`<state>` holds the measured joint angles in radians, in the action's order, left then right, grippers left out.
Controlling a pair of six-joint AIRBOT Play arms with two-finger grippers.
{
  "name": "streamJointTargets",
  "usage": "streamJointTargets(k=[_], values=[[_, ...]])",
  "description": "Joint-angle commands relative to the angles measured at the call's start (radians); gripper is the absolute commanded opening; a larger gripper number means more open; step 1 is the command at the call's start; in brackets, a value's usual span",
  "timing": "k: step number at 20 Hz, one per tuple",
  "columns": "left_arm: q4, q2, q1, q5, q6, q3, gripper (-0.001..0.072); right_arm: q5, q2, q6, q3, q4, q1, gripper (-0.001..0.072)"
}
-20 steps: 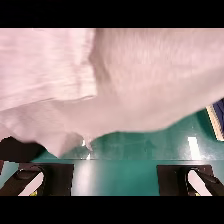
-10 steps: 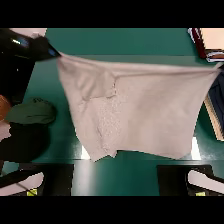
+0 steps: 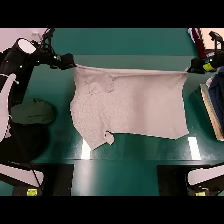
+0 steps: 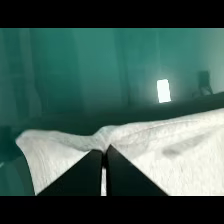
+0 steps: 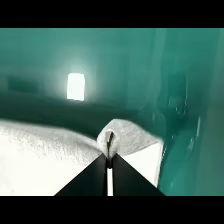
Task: Fold the shirts.
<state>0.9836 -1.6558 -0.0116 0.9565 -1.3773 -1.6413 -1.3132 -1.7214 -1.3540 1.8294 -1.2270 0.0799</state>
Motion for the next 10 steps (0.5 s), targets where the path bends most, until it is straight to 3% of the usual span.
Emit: streamJointTargets(k=[1,5,10], values=[[0.015,-0.017,0.006,0.007,0.025,-0.027,0.0023,0.023,-0.032,0.000,0.055,-0.006,-0.011,0.0018],[0.099,-0.016,0.004,0.222,0.024,-0.003,0.0022,0.021,0.035,-0.001,-0.105,-0.034,-0.013,0.0017],[0.113,-0.016,0.004,0.230,0.024,0.156,0.0022,0.117,0.138,-0.001,-0.392,-0.058,-0.036,0.0018]])
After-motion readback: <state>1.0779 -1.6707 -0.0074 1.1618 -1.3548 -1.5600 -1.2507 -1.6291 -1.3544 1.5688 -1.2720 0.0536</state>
